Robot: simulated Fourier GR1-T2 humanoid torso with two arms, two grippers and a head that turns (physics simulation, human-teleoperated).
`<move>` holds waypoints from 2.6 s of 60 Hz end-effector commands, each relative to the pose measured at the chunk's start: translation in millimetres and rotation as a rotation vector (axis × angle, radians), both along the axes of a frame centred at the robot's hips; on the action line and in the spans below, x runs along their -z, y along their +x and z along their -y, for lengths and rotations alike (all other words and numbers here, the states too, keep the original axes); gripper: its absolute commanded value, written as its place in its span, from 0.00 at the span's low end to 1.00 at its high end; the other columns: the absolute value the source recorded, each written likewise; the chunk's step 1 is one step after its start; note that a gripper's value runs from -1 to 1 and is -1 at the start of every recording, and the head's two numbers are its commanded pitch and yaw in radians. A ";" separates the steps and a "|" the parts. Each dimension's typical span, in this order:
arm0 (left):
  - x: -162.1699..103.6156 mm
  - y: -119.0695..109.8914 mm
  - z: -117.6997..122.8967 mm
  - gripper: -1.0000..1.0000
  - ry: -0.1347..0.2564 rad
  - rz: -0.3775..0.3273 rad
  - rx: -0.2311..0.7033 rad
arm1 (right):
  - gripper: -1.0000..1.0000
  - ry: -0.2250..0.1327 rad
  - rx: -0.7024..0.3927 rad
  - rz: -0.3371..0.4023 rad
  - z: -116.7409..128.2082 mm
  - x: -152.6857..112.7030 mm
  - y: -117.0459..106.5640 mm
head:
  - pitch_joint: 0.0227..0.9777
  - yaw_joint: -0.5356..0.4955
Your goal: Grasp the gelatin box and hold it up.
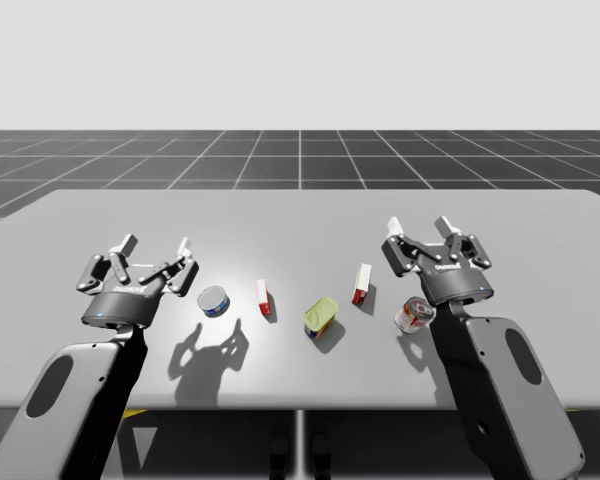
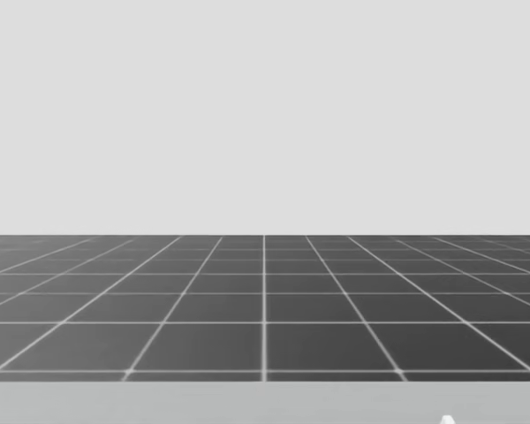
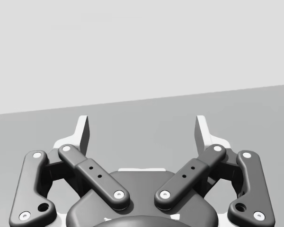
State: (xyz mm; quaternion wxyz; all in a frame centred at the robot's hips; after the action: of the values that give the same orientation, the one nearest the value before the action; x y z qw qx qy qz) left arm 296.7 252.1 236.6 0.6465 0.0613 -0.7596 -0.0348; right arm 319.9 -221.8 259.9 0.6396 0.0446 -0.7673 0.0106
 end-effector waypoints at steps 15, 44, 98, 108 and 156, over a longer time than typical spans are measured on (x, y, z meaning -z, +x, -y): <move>-0.7 -0.5 -0.8 0.00 -0.006 0.006 -0.001 | 0.00 0.032 -0.006 -0.052 1.5 -2.1 0.8 | 0.20 0.51; -2.6 0.6 -1.6 0.00 -0.016 0.008 0.013 | 0.00 -0.026 0.027 -0.048 -2.1 3.5 4.0 | 0.66 0.58; -11.1 -53.1 31.2 0.00 -0.038 -0.044 0.128 | 0.00 -0.049 0.037 -0.070 -5.9 9.4 7.1 | 0.85 0.68; 2.2 -77.8 45.9 0.00 -0.014 -0.058 0.148 | 0.00 -0.044 0.037 -0.073 -5.2 9.2 7.4 | 0.85 0.68; 102.7 -86.0 102.2 0.00 -0.144 -0.361 0.262 | 0.00 -0.035 0.043 -0.075 -0.7 8.2 8.6 | 0.85 0.68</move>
State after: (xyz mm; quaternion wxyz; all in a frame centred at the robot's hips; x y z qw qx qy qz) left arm 206.1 162.7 144.7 0.7518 -0.0778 -0.6505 -0.0744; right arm 328.2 -220.1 251.6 0.6695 0.0195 -0.7425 0.0084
